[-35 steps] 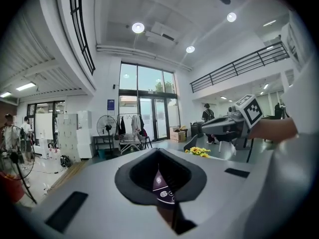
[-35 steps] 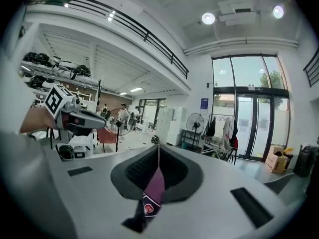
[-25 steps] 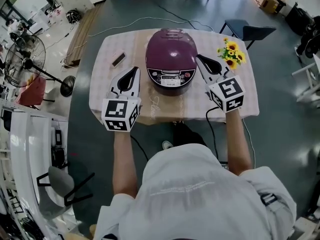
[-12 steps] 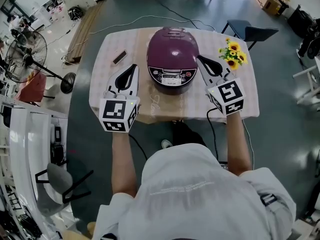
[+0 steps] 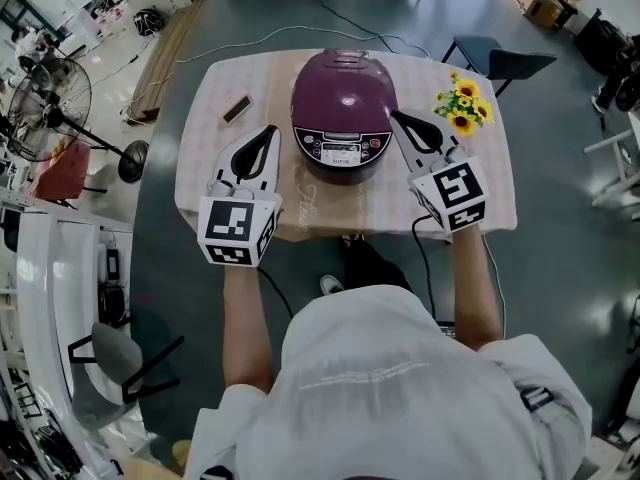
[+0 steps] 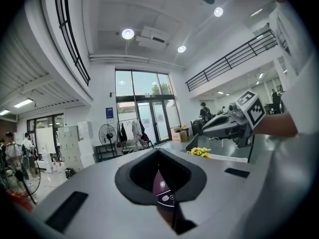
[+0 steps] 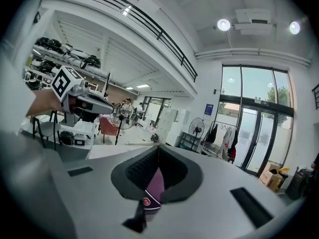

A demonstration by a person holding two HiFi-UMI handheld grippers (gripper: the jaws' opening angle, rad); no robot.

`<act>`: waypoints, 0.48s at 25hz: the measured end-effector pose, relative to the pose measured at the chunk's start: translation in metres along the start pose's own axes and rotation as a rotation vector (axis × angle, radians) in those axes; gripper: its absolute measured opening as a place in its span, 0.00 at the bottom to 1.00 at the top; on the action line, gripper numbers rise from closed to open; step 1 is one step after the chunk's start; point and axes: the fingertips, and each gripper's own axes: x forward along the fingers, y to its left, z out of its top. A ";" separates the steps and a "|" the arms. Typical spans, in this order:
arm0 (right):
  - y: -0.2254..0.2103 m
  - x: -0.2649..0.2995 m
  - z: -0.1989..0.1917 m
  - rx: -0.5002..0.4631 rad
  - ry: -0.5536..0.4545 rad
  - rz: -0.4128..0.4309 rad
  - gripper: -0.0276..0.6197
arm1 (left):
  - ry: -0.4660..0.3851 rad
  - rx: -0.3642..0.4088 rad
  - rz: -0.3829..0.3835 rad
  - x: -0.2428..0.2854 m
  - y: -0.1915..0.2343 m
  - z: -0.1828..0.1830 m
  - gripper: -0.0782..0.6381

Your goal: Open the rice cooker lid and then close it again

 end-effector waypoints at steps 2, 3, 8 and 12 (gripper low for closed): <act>-0.001 -0.001 -0.001 -0.007 -0.001 -0.001 0.09 | 0.000 -0.001 0.001 -0.001 0.000 0.000 0.13; 0.000 -0.001 0.000 -0.008 -0.002 0.000 0.09 | 0.000 -0.003 0.001 -0.002 0.000 0.000 0.13; 0.003 0.000 -0.004 -0.003 0.004 0.007 0.09 | 0.004 -0.014 0.001 -0.004 0.000 -0.003 0.13; 0.006 0.000 -0.008 0.001 0.012 0.013 0.09 | 0.007 -0.024 0.007 -0.007 0.001 -0.005 0.13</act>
